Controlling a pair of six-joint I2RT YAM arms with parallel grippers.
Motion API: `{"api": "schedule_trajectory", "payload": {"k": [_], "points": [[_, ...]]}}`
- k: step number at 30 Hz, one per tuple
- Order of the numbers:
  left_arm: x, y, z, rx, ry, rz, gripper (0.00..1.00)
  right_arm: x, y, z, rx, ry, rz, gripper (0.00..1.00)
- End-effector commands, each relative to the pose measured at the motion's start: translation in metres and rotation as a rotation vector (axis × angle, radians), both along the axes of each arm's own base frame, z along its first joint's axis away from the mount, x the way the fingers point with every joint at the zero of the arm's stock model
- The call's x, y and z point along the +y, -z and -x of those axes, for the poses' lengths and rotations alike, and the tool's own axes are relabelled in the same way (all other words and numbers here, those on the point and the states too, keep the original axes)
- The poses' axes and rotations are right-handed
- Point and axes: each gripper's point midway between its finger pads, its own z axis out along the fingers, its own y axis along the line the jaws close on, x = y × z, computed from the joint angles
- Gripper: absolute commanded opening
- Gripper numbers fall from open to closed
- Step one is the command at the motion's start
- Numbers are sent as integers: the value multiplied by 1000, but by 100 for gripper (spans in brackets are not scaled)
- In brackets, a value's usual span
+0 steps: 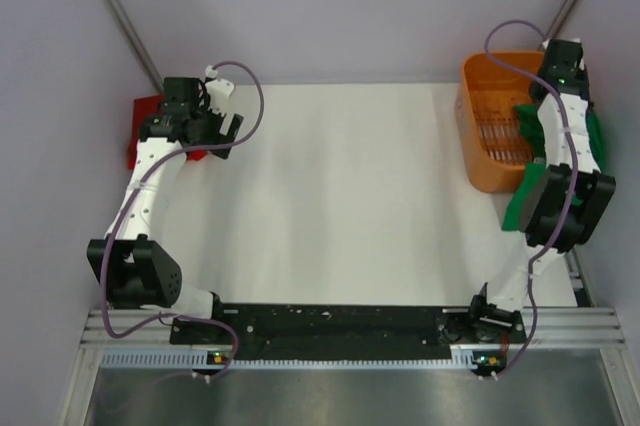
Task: Fold and stack the t-shirts
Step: Grab crumpled tshirt from bin with the right arm
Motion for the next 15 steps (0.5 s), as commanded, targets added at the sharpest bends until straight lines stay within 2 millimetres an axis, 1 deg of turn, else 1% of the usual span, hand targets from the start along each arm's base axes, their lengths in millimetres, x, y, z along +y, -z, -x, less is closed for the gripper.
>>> {"api": "schedule_trajectory", "payload": {"k": [1, 3, 4, 5, 6, 7, 8, 10, 12, 14, 15], "points": [[2, -23, 0, -62, -1, -16, 99, 34, -139, 14, -415, -89, 99, 0], [2, -22, 0, -62, 0, -13, 99, 52, -174, 22, -511, -139, 112, 0], [2, -23, 0, -64, 2, -13, 99, 64, -194, 26, -566, -179, 113, 0], [2, -22, 0, -62, 3, -11, 99, 76, -218, 37, -632, -221, 117, 0], [1, -22, 1, -64, 6, -11, 99, 90, -238, 43, -690, -263, 125, 0], [1, -22, 1, -65, 5, -7, 99, 100, -260, 53, -752, -292, 152, 0], [1, -21, 1, -67, 7, -7, 99, 108, -272, 62, -792, -306, 181, 0], [0, -20, 1, -67, 10, -6, 99, 115, -312, 89, -920, -311, 240, 0], [0, -20, 2, -68, 10, -6, 99, 123, -343, 115, -1040, -343, 239, 0], [0, -18, 2, -65, 13, -7, 99, 142, -368, 131, -1154, -473, 196, 0], [0, -19, 1, -70, 11, -7, 99, 166, -382, 132, -1203, -632, 163, 0]]}}
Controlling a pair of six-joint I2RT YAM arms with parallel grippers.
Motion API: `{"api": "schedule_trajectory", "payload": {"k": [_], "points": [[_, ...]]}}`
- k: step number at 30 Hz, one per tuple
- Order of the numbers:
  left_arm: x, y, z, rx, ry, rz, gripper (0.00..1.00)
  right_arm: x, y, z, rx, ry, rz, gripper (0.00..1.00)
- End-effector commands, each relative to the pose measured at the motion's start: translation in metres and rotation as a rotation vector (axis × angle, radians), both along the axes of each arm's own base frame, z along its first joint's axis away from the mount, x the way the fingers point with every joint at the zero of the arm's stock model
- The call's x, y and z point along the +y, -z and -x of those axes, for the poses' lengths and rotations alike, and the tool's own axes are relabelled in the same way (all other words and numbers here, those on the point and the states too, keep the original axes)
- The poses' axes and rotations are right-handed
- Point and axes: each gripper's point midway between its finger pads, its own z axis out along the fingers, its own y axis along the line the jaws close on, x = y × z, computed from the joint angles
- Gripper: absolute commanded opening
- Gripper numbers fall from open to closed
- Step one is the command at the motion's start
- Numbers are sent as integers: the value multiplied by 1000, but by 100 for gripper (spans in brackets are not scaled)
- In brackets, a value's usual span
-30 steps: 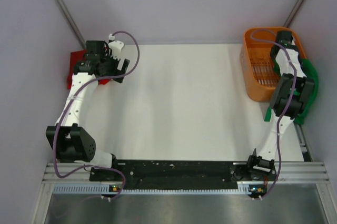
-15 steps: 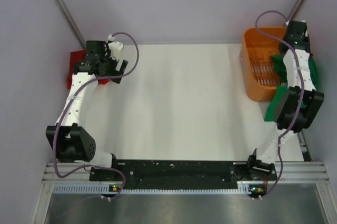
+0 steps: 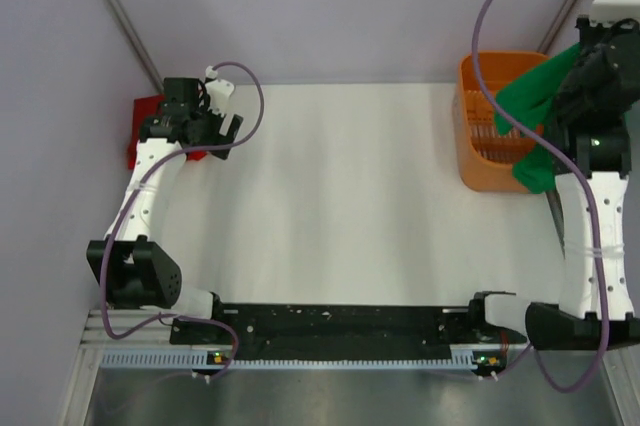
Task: Fold and stack the t-shirts
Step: Move the tshirt to the center of the board
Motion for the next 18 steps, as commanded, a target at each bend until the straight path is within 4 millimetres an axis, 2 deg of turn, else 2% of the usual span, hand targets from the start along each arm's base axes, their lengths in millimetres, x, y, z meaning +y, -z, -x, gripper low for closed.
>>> {"api": "schedule_trajectory", "payload": {"k": [1, 3, 5, 6, 8, 9, 10, 12, 13, 16, 18], "points": [[-1, -19, 0, -68, 6, 5, 99, 65, -93, 44, -329, -421, 89, 0], [-1, -19, -1, -72, 3, 9, 99, 118, -111, 60, -385, -724, 134, 0], [0, -19, -1, -74, -3, 6, 99, 175, -125, 84, -427, -1049, 165, 0], [0, -19, -1, -79, -7, 3, 99, 204, -128, 100, -439, -1222, 195, 0], [7, -22, -1, -93, -35, -23, 99, 248, -132, 134, -463, -1524, 231, 0], [9, -22, -1, -98, -43, -32, 99, 269, -136, 156, -483, -1706, 164, 0], [12, -23, 0, -105, -60, -39, 99, 278, -142, 174, -527, -1789, 214, 0], [17, -23, 0, -113, -80, -56, 99, 293, -147, 196, -564, -1965, 162, 0], [20, -23, 0, -118, -94, -63, 99, 297, -150, 208, -601, -2008, 191, 0], [27, -24, -1, -131, -127, -85, 99, 309, -155, 205, -625, -2106, 111, 0], [31, -25, -3, -139, -149, -101, 99, 320, -152, 183, -598, -2126, 27, 0]]}}
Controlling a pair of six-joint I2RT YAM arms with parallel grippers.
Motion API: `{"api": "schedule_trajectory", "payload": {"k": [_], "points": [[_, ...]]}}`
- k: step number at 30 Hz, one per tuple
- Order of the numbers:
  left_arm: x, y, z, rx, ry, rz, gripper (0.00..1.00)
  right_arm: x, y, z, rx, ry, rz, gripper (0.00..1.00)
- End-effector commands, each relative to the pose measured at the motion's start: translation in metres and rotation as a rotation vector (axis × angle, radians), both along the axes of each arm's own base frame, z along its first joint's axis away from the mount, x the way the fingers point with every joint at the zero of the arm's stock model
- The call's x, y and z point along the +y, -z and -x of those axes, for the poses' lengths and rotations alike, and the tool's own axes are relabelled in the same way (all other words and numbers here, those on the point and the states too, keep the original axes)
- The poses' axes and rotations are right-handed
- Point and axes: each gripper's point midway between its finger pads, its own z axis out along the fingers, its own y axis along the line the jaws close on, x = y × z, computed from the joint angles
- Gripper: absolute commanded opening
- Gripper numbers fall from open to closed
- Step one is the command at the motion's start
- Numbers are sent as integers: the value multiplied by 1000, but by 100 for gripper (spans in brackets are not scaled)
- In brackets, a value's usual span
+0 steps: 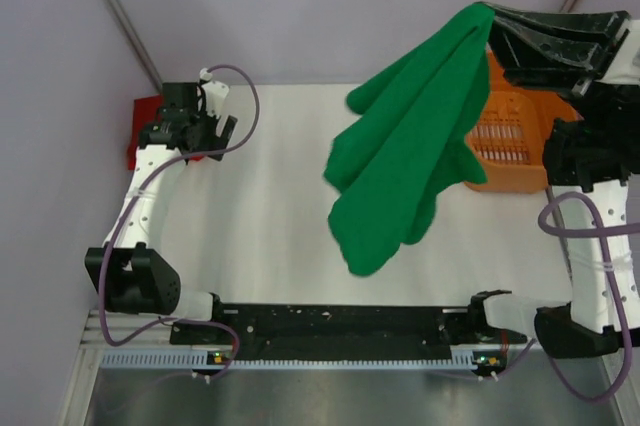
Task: Fold and stack the t-shirts
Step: Move the tshirt to the center of the board
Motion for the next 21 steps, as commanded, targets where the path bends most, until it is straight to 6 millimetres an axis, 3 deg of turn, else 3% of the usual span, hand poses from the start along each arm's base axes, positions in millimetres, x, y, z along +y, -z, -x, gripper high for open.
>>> {"api": "schedule_trajectory", "payload": {"k": [1, 4, 7, 13, 15, 18, 21], "points": [[16, -24, -8, -111, -83, -44, 99, 31, 6, 3, 47, -212, 30, 0], [24, -25, -11, -120, -118, -78, 99, 65, 41, -55, 211, -225, 48, 0], [34, -27, -13, -132, -157, -114, 99, 106, 97, -113, 330, -246, 104, 0], [40, -21, -14, -133, -169, -154, 99, 169, 228, -199, 495, -440, 283, 0], [41, -17, -15, -130, -163, -160, 99, 186, 286, -252, 674, -414, 320, 0], [39, -10, -14, -113, -144, -162, 99, 184, 366, -333, 935, -218, 313, 0], [30, -1, -12, -81, -92, -138, 99, 146, 421, -411, 1059, 296, 321, 8]]}}
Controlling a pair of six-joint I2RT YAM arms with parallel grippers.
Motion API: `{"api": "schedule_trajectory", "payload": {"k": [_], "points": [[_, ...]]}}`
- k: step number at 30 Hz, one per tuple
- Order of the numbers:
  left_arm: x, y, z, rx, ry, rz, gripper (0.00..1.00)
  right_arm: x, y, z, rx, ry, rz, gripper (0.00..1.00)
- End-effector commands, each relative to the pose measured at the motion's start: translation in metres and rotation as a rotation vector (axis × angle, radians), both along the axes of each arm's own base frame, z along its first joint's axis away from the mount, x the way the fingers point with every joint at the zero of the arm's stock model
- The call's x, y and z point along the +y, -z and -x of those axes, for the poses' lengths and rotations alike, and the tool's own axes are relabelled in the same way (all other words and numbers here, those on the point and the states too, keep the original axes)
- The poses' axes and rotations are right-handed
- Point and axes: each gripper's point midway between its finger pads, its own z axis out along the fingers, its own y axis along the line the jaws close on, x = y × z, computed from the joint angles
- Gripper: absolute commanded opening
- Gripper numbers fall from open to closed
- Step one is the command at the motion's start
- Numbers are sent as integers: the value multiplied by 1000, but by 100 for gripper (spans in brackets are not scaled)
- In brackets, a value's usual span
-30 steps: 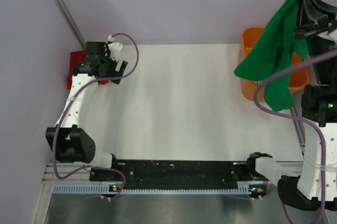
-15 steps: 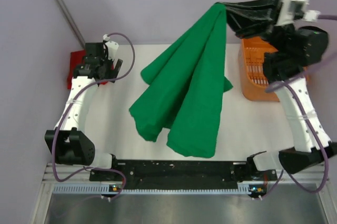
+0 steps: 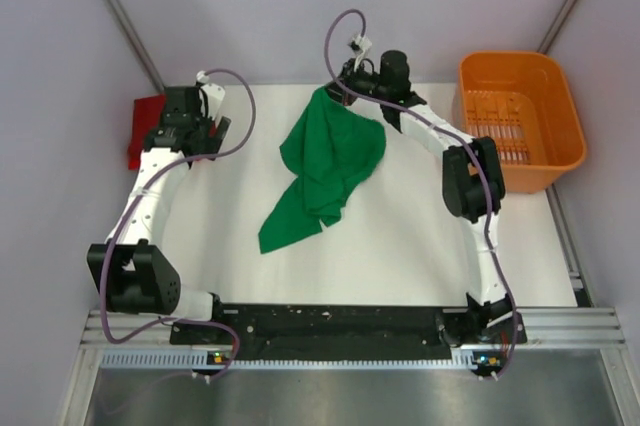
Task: Fold and stack the t-shirts
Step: Move the tshirt to the center of the board, then flatten out the tshirt
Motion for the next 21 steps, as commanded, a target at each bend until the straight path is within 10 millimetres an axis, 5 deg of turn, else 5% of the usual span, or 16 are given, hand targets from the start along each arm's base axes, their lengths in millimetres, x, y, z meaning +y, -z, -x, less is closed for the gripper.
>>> {"api": "schedule_trajectory", "payload": {"k": [1, 3, 5, 7, 11, 13, 17, 21], "points": [[-12, 1, -4, -9, 74, 33, 99, -66, 17, -89, -37, 540, 341, 13], [-31, 7, 0, 37, 174, 86, 99, -101, 29, -111, -45, 708, 508, 26], [-61, 16, 6, 89, 309, 171, 99, -124, 42, -118, -45, 786, 628, 59], [-90, 27, 22, 167, 444, 234, 96, -149, 47, -115, -28, 850, 710, 76], [-161, 64, 76, 372, 800, 327, 88, -172, 51, -81, 106, 860, 712, 79], [-184, 88, 104, 486, 919, 324, 87, -164, 54, -50, 184, 782, 671, 79], [-205, 135, 134, 616, 1037, 237, 99, -149, 98, 4, 384, 674, 646, 79], [-200, 178, 144, 677, 1039, 82, 99, -142, 148, 35, 524, 665, 689, 79]]}}
